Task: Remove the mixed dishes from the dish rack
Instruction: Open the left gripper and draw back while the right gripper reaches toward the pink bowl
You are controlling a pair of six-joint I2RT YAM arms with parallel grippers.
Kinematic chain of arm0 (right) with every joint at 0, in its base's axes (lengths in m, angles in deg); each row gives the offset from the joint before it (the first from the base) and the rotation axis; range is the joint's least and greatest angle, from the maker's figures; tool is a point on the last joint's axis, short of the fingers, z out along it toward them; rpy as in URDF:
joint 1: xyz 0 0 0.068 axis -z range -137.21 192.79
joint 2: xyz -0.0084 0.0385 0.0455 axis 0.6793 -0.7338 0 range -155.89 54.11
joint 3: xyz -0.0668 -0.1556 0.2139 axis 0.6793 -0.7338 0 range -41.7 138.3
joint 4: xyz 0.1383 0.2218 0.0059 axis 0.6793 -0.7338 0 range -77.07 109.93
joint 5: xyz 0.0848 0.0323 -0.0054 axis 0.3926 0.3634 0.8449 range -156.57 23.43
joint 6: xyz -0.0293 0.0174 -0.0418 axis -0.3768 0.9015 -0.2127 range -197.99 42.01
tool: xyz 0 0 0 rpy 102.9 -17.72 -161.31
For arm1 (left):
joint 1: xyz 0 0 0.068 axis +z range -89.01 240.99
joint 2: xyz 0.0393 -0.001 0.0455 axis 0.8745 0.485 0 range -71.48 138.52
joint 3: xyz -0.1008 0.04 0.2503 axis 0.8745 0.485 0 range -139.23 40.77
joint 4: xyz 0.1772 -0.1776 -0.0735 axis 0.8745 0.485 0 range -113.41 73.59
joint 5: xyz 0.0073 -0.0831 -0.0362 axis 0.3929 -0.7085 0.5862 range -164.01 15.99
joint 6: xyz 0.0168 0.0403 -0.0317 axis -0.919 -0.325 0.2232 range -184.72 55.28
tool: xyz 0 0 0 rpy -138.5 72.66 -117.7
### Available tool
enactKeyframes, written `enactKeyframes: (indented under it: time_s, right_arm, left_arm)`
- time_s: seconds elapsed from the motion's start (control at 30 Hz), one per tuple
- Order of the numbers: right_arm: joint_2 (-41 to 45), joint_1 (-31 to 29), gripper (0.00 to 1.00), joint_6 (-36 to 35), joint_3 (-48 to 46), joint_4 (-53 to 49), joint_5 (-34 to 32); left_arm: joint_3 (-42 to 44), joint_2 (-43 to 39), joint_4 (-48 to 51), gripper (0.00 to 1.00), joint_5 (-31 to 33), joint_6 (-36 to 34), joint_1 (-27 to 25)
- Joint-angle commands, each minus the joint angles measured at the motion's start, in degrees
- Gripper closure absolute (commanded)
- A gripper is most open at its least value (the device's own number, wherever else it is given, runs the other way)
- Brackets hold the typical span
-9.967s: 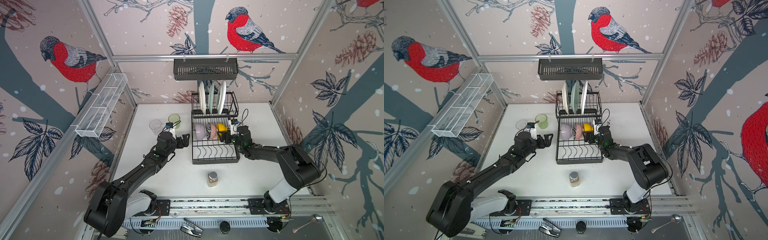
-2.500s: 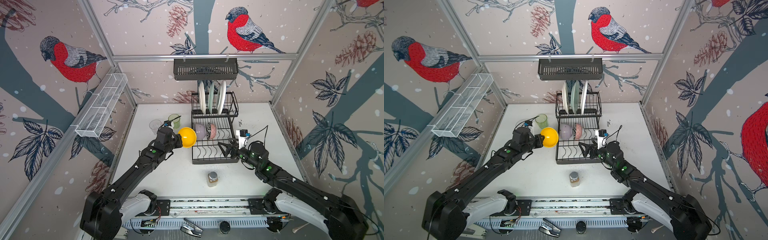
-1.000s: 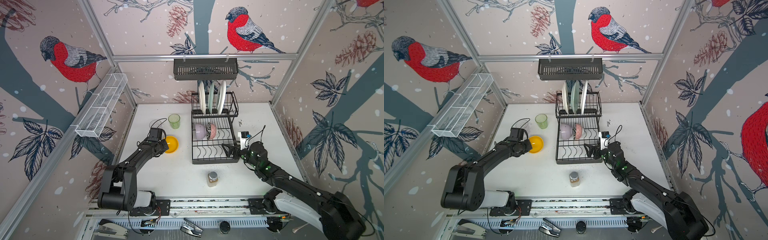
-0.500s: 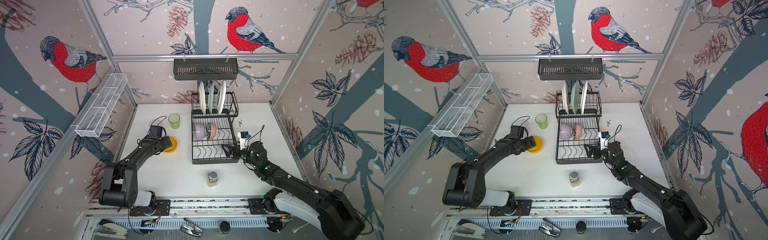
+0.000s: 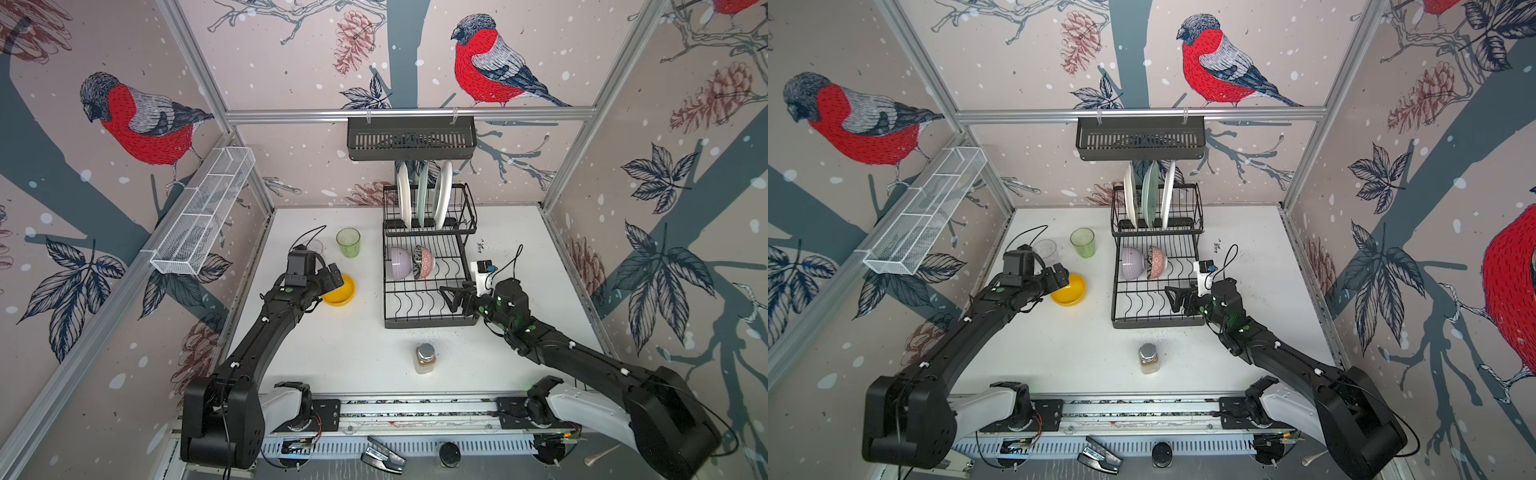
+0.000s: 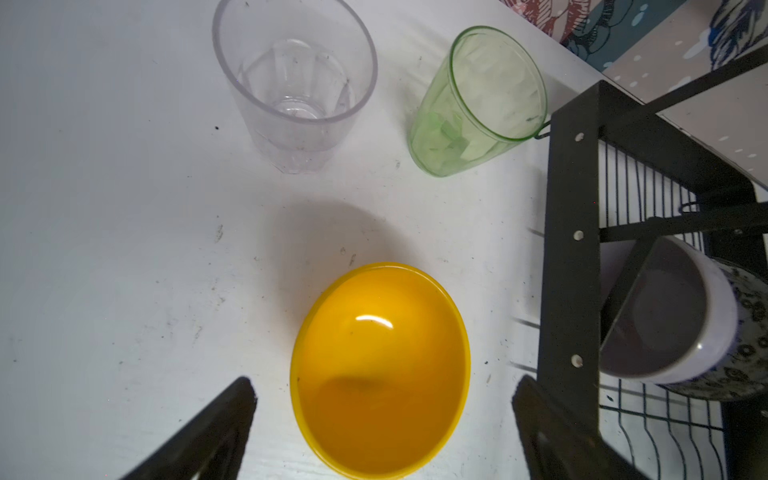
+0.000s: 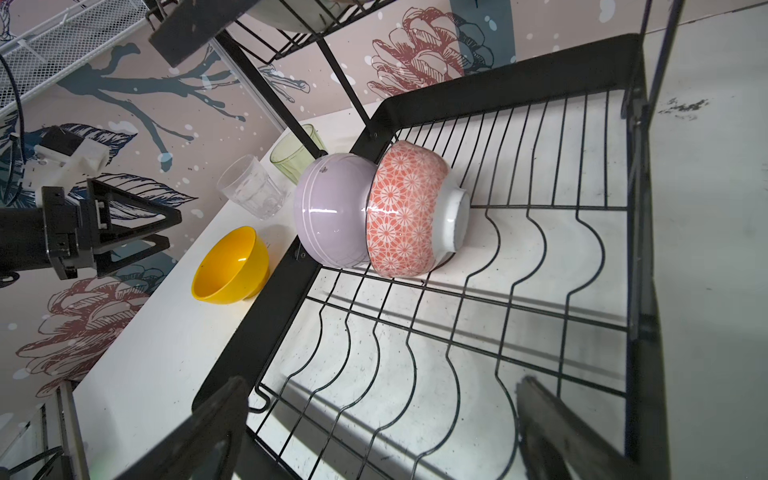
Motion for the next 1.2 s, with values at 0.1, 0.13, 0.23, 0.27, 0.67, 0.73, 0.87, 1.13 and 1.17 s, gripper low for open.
enactKeyframes:
  time_s: [0.1, 0.13, 0.23, 0.27, 0.67, 0.73, 0.87, 1.13, 1.17]
  right_arm:
    - [-2.11, -0.59, 0.01, 0.99, 1.58, 1.44, -0.94]
    - [-2.59, -0.71, 0.01, 1.09, 1.96, 1.21, -1.29]
    - [-4.53, -1.01, 0.0, 1.74, 3.41, 0.17, -1.26]
    - [-4.94, -1.32, 0.0, 2.2, 3.68, 0.02, -1.07]
    - [-4.22, -6.52, 0.01, 5.08, 1.73, 6.06, -4.58]
    - [-3.8, -6.57, 0.0, 5.91, 1.51, 6.13, -5.86]
    - [-4.46, -6.57, 0.01, 6.8, 2.11, 5.2, -6.87]
    - [-6.31, -6.88, 0.01, 8.01, 3.27, 5.09, -6.94]
    - [-6.3, -6.92, 0.01, 7.96, 3.18, 5.4, -6.88]
  left_arm:
    - [0.41, -3.46, -7.41, 0.03, -4.77, 1.62, -2.15]
    - [0.33, -4.06, -8.2, 0.03, -4.21, 1.48, -2.97]
    - [0.27, -5.59, -10.55, 0.03, -2.05, 0.8, -5.81]
    - [0.38, -6.11, -11.25, 0.03, -1.39, 0.62, -6.71]
    - [9.24, -5.88, -24.56, 0.03, -8.04, 3.04, -9.92]
    - [10.13, -4.95, -25.52, 0.03, -8.76, 3.06, -10.76]
    - [11.65, -4.65, -27.27, 0.03, -7.92, 2.11, -13.04]
    - [12.85, -4.57, -30.89, 0.03, -7.47, -0.01, -14.61]
    - [13.29, -4.75, -31.48, 0.03, -7.54, -0.09, -14.69]
